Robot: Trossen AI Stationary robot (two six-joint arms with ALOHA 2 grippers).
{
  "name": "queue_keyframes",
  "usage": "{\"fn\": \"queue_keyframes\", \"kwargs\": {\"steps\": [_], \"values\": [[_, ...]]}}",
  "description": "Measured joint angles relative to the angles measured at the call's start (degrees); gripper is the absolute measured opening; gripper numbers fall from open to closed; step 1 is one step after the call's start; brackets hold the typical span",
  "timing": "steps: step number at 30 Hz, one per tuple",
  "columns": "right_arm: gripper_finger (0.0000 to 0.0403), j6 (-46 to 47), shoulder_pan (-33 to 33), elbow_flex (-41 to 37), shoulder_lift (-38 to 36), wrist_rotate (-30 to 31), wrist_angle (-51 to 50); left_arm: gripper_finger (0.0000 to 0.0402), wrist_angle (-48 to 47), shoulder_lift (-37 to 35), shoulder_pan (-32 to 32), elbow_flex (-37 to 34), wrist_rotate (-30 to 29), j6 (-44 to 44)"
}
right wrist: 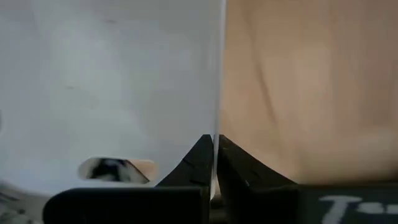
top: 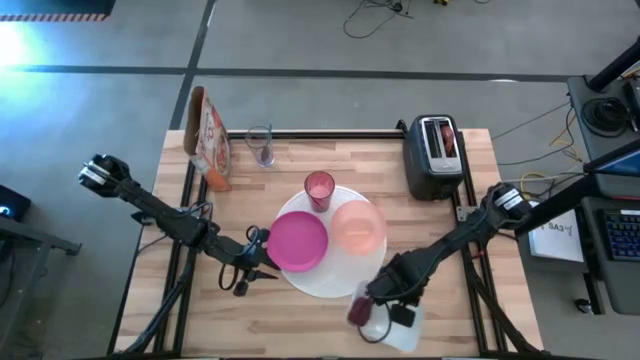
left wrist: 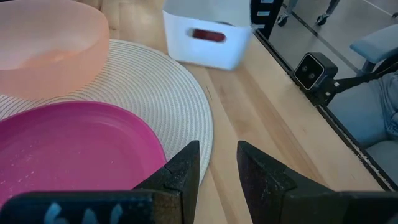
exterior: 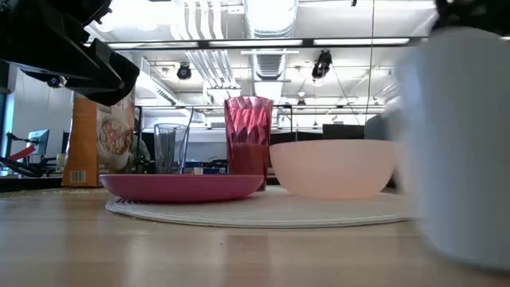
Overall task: Arrange a breakfast setting
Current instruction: Move the white bin to the bottom right of the table
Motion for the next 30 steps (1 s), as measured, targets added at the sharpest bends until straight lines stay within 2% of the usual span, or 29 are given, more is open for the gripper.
{"fn": "queue_keyframes", "kwargs": {"steps": [6, 15, 20, 23, 28, 30], "values": [[0.0008, 2.93, 2.89, -0.02, -0.14, -2.47, -10.21, 0.0091, 0.0, 0.0, 0.0, 0.0, -0.02, 0.0], [0.0008, 11.81, 6.94, -0.02, -2.04, -7.09, -11.0, 0.0091, 0.02, 0.0, -0.02, 0.0, -0.04, 0.0], [0.0008, 18.06, 9.3, -0.02, -3.84, -7.44, -11.03, 0.0091, 0.02, 0.0, 0.0, 0.0, -0.04, 0.89], [0.0008, 18.56, 9.92, -0.02, -4.54, -3.83, -11.11, 0.0091, 0.02, 0.0, 0.0, -0.02, -0.07, 1.49], [0.0009, 16.93, 8.94, -0.02, -4.74, 8.82, -10.8, 0.0091, 0.04, 0.0, 0.0, 0.0, -0.47, 1.51], [0.0009, 14.97, 7.73, -0.02, -4.74, 11.38, -10.39, 0.0091, 0.19, 0.0, 0.0, 0.0, -0.57, 1.49]]}}
